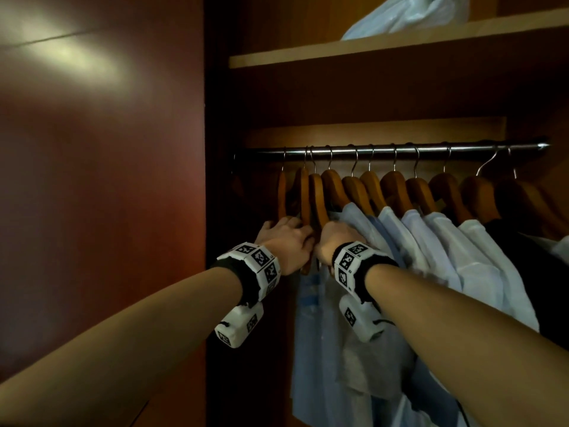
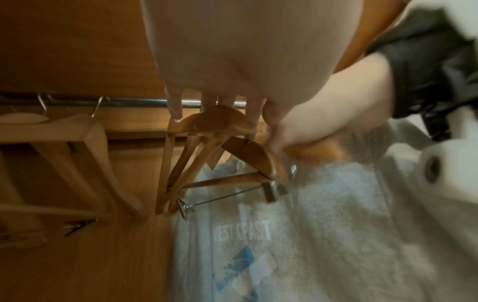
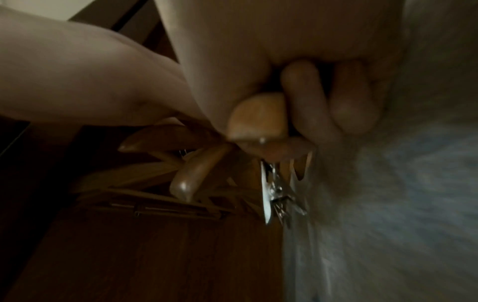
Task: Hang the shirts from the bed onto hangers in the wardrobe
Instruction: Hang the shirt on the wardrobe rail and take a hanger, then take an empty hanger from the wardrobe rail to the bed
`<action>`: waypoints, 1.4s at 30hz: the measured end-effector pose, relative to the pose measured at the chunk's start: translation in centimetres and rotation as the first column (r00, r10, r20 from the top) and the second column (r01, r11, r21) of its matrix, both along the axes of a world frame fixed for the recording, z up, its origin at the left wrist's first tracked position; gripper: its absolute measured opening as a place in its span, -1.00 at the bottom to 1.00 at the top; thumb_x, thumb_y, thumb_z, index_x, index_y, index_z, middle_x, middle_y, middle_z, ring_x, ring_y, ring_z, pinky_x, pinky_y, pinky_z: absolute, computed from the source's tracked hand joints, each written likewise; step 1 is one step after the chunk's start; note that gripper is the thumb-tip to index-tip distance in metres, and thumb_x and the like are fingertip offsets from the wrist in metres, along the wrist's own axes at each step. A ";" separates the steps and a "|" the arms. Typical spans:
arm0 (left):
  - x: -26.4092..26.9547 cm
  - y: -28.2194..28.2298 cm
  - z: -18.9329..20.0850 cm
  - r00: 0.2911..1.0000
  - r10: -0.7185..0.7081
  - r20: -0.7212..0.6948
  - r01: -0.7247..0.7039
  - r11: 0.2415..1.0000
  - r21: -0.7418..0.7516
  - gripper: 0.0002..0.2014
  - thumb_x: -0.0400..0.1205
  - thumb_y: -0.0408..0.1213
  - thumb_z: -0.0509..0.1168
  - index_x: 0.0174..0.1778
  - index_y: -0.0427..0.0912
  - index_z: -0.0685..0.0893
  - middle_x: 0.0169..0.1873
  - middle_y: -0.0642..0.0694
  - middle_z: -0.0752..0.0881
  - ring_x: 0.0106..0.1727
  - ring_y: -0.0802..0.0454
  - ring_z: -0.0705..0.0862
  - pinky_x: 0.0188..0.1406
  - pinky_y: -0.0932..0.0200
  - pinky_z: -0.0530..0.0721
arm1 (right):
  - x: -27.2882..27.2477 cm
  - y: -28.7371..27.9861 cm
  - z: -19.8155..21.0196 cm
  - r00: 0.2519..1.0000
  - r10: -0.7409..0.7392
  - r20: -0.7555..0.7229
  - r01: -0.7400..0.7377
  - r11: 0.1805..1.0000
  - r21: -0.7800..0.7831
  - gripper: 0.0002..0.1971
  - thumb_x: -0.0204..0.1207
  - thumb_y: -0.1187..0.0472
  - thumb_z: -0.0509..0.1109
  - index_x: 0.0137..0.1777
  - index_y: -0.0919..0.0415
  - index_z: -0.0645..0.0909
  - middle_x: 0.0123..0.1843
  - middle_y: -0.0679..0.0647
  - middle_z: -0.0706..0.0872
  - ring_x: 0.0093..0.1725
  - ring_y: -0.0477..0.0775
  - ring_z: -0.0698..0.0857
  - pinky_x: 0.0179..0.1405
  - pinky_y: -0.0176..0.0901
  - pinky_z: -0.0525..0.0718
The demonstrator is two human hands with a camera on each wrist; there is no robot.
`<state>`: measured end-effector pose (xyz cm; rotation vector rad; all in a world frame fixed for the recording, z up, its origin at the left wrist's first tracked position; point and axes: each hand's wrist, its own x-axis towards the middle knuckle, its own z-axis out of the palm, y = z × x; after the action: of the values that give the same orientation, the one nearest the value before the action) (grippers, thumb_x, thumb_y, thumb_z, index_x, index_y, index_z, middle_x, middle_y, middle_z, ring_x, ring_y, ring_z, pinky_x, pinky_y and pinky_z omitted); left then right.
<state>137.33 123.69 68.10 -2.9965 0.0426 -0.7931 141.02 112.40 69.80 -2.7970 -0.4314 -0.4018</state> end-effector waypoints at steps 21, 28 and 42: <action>0.8 -4.0 0.4 0.978 -0.171 0.117 0.198 0.936 -0.292 -0.16 0.57 -0.07 0.38 0.70 -0.16 0.11 0.66 -0.21 0.19 0.68 -0.19 0.15 0.65 -0.13 0.23 | -9.0 -13.3 -4.1 1.000 0.024 -0.005 -0.024 0.999 0.047 -0.81 0.60 0.08 0.39 0.00 0.12 0.44 -0.13 0.07 0.63 -0.14 0.11 0.68 -0.24 -0.14 0.58; -1.7 -10.5 -4.7 0.900 -0.348 0.261 0.420 0.852 -0.314 -0.30 0.52 -0.09 0.41 0.55 -0.23 0.36 0.46 -0.29 0.51 0.57 -0.24 0.38 0.66 -0.28 0.08 | -20.0 -19.5 -9.7 0.986 -0.158 -0.051 0.159 0.987 0.022 -0.71 0.51 0.12 0.42 -0.23 -0.03 0.30 -0.34 0.05 0.55 -0.44 0.04 0.59 -0.46 -0.10 0.52; -20.9 -28.0 -12.5 0.539 -0.829 0.150 0.840 0.516 -0.164 -0.58 0.55 0.01 0.35 0.23 -0.12 0.49 0.16 -0.19 0.70 0.07 -0.41 0.71 -0.02 -0.18 0.66 | -38.0 -30.3 -16.1 0.713 -0.689 -0.130 0.692 0.722 -0.026 -0.77 0.49 0.16 0.41 0.08 0.15 0.49 -0.12 0.07 0.59 -0.04 0.27 0.71 -0.20 -0.06 0.59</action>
<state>116.48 95.67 55.60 -3.0252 1.6290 -0.9458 103.00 82.14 53.75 -2.8366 0.6913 -0.3548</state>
